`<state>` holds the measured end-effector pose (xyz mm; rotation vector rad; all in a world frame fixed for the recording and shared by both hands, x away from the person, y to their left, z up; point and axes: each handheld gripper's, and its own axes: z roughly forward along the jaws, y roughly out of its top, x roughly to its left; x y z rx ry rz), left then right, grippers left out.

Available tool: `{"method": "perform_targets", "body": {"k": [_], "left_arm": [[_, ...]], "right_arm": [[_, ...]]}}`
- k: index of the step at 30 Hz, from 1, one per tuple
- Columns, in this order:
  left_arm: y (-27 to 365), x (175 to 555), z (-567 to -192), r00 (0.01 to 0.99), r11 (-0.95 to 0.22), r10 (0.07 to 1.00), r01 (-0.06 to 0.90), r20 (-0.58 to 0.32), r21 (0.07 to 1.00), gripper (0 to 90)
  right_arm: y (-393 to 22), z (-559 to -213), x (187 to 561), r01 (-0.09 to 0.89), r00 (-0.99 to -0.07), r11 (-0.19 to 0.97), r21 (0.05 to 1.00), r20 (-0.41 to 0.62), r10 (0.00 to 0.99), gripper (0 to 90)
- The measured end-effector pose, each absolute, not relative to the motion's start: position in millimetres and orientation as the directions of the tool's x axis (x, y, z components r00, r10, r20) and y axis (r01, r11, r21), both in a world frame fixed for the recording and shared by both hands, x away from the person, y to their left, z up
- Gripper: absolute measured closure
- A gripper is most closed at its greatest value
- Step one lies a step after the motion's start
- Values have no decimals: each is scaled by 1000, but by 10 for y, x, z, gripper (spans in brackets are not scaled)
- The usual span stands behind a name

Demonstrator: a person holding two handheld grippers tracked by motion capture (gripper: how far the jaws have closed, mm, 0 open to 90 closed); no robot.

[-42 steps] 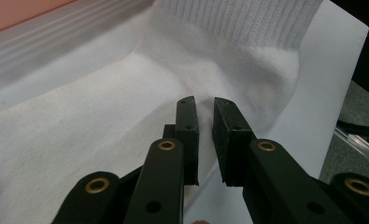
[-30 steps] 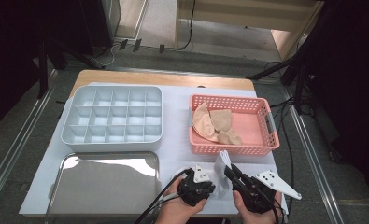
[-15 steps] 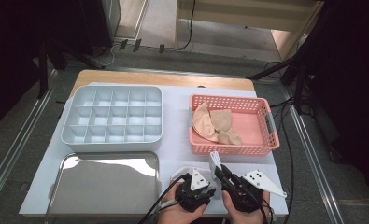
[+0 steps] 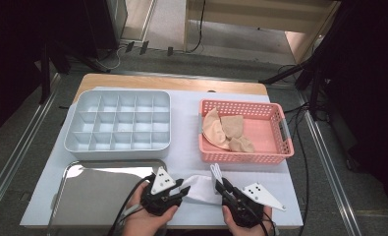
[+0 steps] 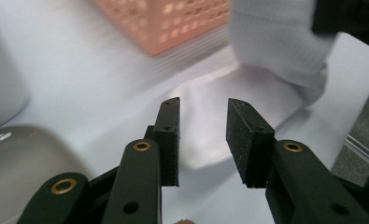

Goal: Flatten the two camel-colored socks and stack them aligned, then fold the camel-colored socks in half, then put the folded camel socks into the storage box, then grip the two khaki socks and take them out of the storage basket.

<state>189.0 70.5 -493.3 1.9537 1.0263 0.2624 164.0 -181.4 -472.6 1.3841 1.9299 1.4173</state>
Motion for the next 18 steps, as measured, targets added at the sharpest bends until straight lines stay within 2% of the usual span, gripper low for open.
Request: {"method": "perform_targets", "body": {"k": [4, 12, 16, 18], "left_arm": [[753, 1968, -5059, 626, -258, 735, 613, -260, 746, 747], [707, 2054, -5191, 618, -266, 736, 641, -278, 720, 859], [712, 2080, -5220, 611, -266, 739, 652, -285, 710, 823], [748, 2073, -5194, 609, -256, 739, 648, -286, 717, 766]], "right_arm": [[-1688, -4798, 1650, 487, -456, 25, 873, 230, 860, 774], [-1339, -4990, 1664, 484, -486, 66, 873, 205, 849, 773], [-1178, -5147, 1696, 505, -521, 114, 856, 197, 830, 764], [-1170, -5203, 1711, 520, -552, 128, 845, 218, 805, 692]]}}
